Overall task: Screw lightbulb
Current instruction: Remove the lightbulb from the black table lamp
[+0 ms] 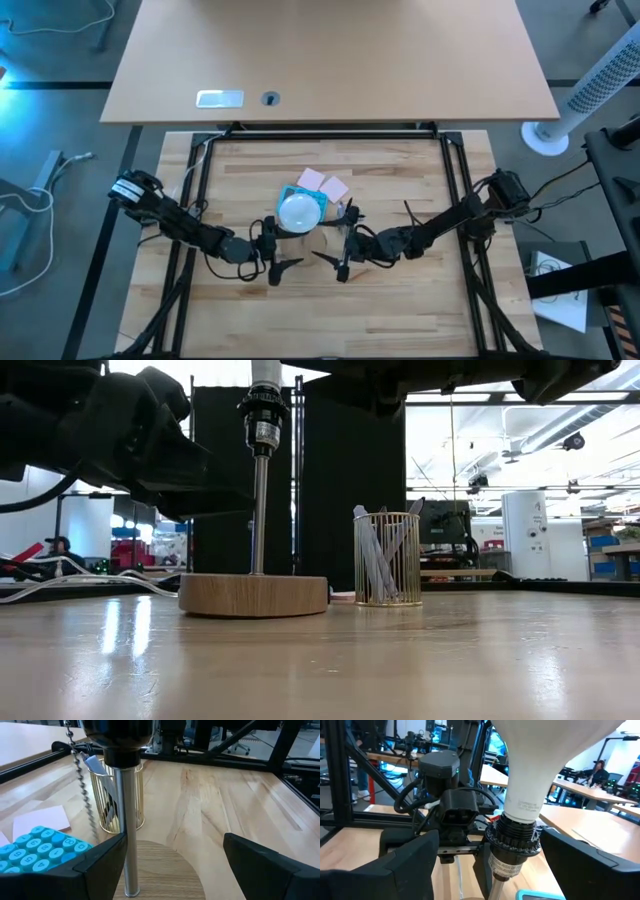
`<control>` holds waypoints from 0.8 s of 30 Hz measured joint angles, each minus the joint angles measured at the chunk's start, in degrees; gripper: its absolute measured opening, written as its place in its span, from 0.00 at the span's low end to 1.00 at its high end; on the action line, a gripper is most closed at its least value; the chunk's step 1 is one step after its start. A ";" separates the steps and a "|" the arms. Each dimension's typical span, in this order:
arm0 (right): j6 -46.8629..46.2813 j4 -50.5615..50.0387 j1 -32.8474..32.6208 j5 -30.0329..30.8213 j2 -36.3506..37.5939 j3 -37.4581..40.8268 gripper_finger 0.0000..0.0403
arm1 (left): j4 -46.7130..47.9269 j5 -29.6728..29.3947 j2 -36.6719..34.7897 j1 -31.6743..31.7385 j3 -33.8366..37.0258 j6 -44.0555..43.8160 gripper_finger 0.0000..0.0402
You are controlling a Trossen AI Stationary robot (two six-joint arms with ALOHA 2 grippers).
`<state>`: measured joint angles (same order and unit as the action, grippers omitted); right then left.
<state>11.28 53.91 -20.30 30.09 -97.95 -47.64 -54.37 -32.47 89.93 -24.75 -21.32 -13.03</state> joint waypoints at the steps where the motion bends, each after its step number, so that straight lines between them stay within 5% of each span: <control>1: -0.01 0.00 0.11 0.00 0.00 0.00 0.85 | 0.00 0.00 0.00 0.00 0.00 0.07 0.80; 10: 1.01 1.15 1.87 -0.07 0.00 0.02 0.85 | -0.88 2.14 1.01 0.72 0.02 3.14 0.80; 19: 1.27 1.24 3.22 0.33 -0.35 0.02 0.85 | -12.40 4.90 8.35 3.71 -0.02 8.50 0.80; 24: 1.25 1.18 3.22 1.23 -0.31 0.01 0.85 | -10.95 2.38 7.93 5.25 0.28 8.02 0.80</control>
<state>12.53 55.09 -17.08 31.31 -98.26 -47.62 -65.32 -30.09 97.86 -19.51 -21.04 -5.01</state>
